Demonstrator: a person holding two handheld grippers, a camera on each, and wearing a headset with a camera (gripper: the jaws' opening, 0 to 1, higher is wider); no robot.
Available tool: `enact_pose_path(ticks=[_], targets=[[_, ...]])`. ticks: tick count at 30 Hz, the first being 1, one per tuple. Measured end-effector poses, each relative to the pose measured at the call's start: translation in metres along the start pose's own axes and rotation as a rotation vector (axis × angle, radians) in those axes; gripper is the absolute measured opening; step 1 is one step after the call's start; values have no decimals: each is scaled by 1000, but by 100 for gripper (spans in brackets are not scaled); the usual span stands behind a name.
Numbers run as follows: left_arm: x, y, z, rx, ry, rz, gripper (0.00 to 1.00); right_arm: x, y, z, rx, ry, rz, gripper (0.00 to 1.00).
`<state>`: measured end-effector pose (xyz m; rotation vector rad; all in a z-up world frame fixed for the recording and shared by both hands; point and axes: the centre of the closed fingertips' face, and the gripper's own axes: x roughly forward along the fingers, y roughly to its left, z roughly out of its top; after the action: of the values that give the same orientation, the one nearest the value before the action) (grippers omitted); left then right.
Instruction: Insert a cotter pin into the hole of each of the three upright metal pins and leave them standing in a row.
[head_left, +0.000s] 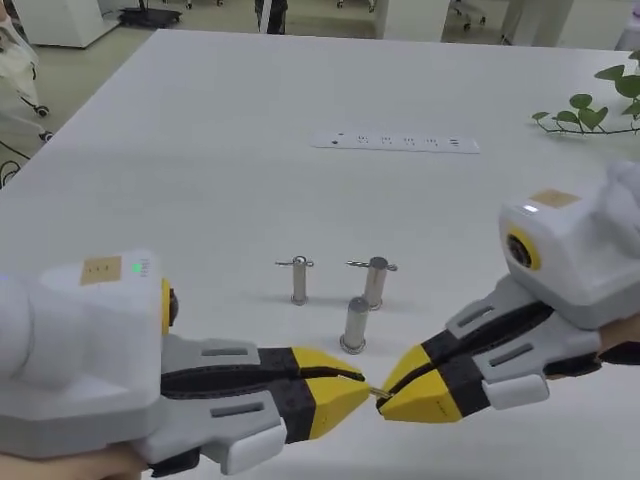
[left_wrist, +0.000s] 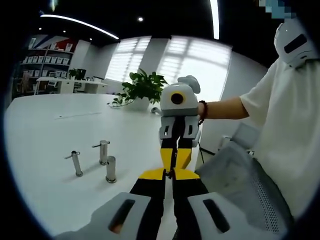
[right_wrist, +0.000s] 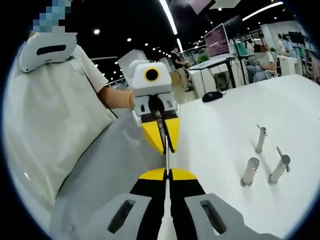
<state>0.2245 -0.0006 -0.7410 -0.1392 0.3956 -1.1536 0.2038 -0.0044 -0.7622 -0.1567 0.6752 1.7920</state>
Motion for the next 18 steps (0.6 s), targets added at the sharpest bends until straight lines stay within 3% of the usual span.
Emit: enact_pose_path(ticks=[8,18], targets=[[1,7,-1,21,9,37,7,-3,-8,-7,-51,79,-41,2],[-2,24,-2,40,9,119,17,-21,-35,-17,-95,166,-164,2]])
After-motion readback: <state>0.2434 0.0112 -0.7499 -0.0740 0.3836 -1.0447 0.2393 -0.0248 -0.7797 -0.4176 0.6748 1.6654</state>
